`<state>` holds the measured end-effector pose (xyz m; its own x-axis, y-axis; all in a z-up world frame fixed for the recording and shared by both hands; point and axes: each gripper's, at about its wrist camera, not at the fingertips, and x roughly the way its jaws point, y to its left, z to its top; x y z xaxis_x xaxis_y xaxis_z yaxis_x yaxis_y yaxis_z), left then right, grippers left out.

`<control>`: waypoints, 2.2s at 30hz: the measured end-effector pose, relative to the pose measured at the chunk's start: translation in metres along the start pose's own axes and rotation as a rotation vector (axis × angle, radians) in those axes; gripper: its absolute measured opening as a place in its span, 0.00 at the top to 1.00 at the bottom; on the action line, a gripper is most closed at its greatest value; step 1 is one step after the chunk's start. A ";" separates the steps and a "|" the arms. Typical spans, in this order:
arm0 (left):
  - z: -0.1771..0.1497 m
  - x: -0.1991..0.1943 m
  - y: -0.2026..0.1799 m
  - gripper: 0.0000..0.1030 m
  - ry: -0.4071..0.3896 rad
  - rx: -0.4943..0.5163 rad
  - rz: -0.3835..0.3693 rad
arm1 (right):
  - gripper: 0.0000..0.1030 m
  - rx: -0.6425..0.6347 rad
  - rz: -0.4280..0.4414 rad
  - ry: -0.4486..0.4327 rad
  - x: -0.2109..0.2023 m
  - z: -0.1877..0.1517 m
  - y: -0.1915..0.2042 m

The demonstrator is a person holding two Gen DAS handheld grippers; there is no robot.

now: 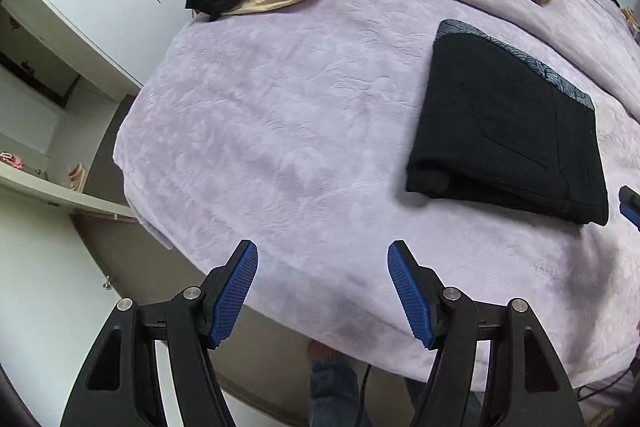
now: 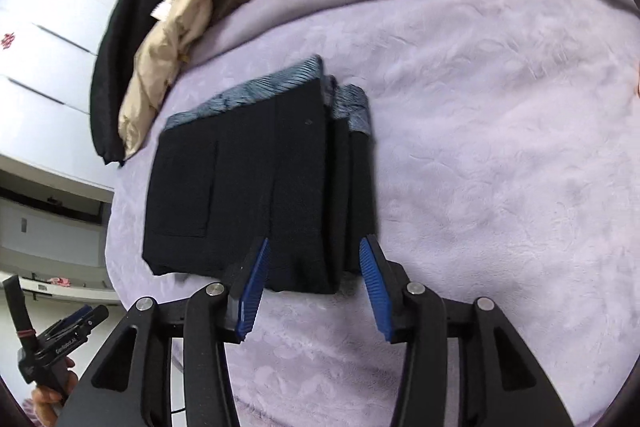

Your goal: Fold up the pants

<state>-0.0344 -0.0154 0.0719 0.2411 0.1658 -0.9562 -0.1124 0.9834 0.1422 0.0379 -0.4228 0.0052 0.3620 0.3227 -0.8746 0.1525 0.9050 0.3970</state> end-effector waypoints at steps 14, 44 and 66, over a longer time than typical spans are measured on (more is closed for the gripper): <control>-0.071 0.000 0.145 0.33 -0.031 -0.091 -0.025 | 0.44 0.115 -0.198 0.090 -0.002 -0.097 0.061; -0.122 -0.041 0.225 0.33 -0.180 -0.203 -0.127 | 0.27 -0.134 -0.108 -0.014 -0.069 -0.157 0.204; 0.035 -0.057 0.034 0.33 -0.136 0.048 -0.143 | 0.25 -0.014 0.010 -0.043 -0.082 -0.018 0.107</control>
<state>-0.0185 0.0115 0.1398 0.3800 0.0291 -0.9245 -0.0226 0.9995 0.0222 0.0079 -0.3475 0.1144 0.4031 0.3201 -0.8573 0.1354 0.9057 0.4018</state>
